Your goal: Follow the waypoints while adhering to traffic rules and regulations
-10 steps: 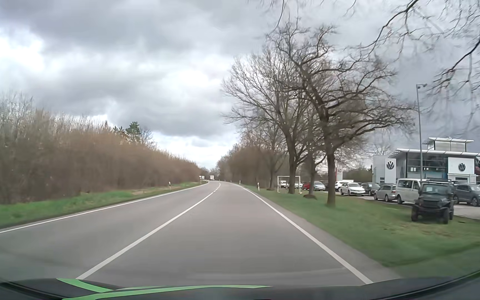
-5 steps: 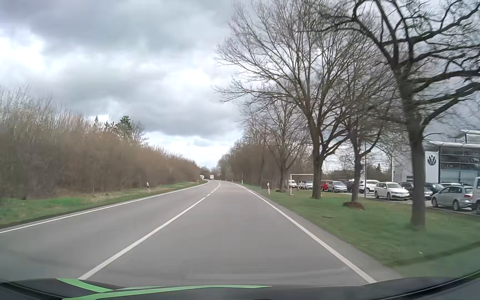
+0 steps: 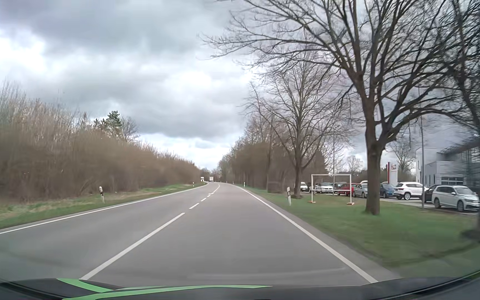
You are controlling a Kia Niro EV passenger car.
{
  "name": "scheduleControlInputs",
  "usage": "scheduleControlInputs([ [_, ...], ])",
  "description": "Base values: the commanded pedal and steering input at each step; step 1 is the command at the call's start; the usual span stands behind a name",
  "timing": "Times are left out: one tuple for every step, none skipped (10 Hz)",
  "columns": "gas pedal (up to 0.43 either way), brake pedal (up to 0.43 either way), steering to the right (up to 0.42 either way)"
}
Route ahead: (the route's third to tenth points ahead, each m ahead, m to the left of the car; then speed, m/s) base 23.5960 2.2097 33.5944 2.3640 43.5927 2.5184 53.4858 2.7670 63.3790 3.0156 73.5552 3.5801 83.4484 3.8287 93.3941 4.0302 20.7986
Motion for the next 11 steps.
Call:
scheduleControlInputs([
  [0.189,0.0,-0.001],
  [0.189,0.0,-0.002],
  [0.189,0.0,-0.002],
  [0.189,0.0,-0.001],
  [0.189,0.0,-0.002],
  [0.189,0.0,-0.001],
  [0.189,0.0,-0.002],
  [0.189,0.0,-0.001],
  [0.189,0.0,-0.002],
  [0.189,0.0,-0.002],
  [0.189,0.0,-0.002],
])
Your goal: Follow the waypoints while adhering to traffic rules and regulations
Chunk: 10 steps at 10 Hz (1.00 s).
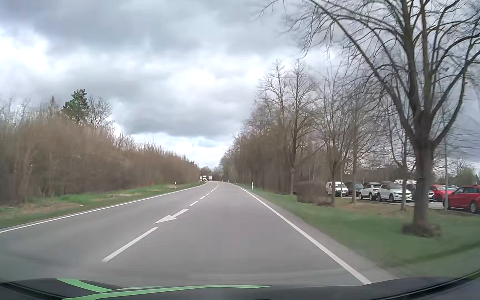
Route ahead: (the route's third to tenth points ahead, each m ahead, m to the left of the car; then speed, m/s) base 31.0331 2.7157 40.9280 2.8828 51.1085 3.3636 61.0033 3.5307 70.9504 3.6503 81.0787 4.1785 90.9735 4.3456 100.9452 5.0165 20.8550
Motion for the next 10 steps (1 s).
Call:
scheduleControlInputs([
  [0.189,0.0,-0.002],
  [0.189,0.0,-0.002],
  [0.189,0.0,-0.003],
  [0.189,0.0,-0.004],
  [0.189,0.0,-0.004],
  [0.189,0.0,-0.004],
  [0.189,0.0,-0.004],
  [0.189,0.0,-0.004],
  [0.189,0.0,-0.004],
  [0.189,0.0,-0.004],
])
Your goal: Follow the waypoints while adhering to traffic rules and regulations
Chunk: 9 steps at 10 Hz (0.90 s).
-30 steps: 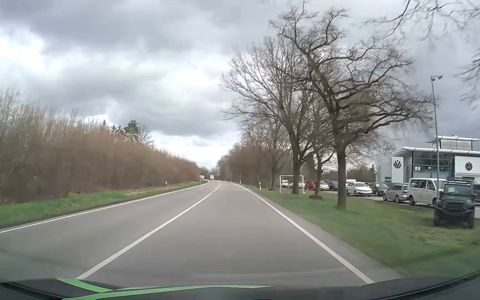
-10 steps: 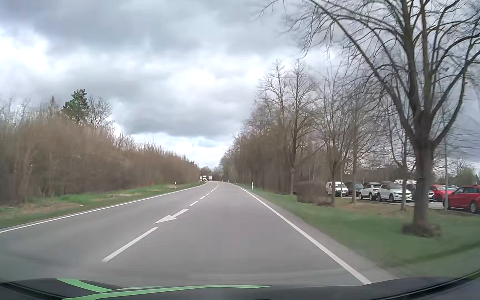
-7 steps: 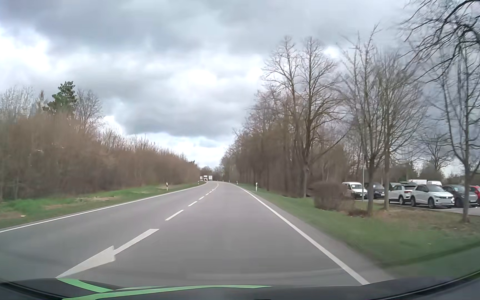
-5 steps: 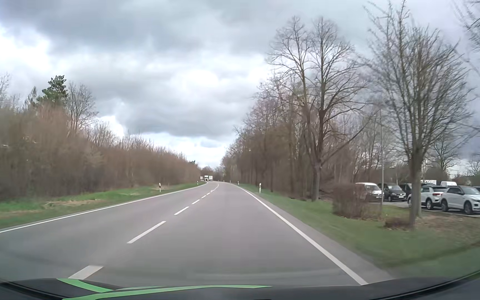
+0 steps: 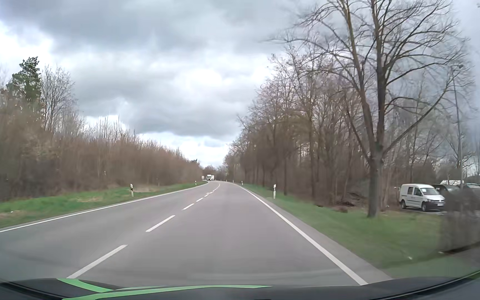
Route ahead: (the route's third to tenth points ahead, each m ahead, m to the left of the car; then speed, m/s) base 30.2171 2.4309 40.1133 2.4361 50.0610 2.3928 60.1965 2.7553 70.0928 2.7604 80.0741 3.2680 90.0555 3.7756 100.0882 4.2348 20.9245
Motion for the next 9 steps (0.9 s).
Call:
scheduleControlInputs([
  [0.189,0.0,-0.004],
  [0.189,0.0,-0.004],
  [0.189,0.0,-0.004],
  [0.189,0.0,-0.004],
  [0.189,0.0,-0.003],
  [0.189,0.0,-0.003],
  [0.197,0.0,-0.003],
  [0.197,0.0,-0.003],
  [0.197,0.0,-0.003],
])
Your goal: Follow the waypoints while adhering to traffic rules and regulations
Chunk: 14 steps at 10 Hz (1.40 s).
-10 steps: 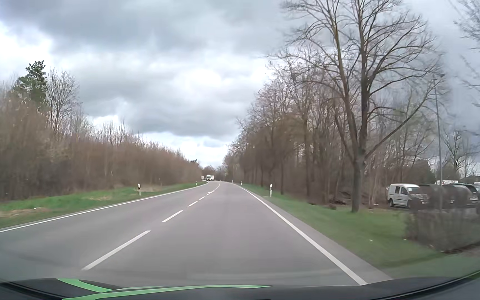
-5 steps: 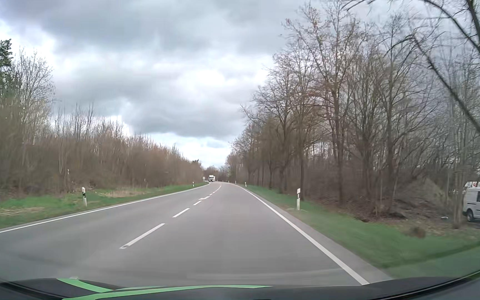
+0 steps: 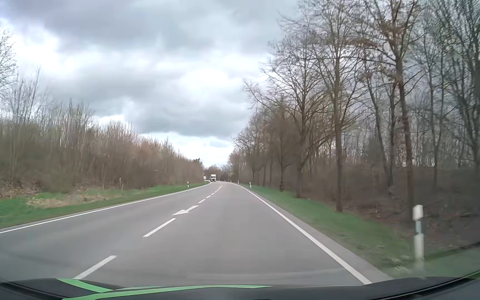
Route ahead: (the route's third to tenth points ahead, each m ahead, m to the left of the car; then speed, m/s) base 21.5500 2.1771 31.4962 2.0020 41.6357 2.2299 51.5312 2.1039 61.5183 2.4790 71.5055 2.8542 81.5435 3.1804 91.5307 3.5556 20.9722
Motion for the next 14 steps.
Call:
scheduleControlInputs([
  [0.197,0.0,-0.002],
  [0.197,0.0,-0.001],
  [0.197,0.0,-0.001],
  [0.197,0.0,-0.001],
  [0.197,0.0,-0.001],
  [0.197,0.0,-0.001],
  [0.197,0.0,-0.001],
  [0.197,0.0,-0.001],
  [0.197,0.0,-0.001],
  [0.197,0.0,-0.001],
  [0.197,0.0,-0.001],
  [0.197,0.0,-0.001],
  [0.197,0.0,-0.001],
  [0.197,0.0,-0.001],
])
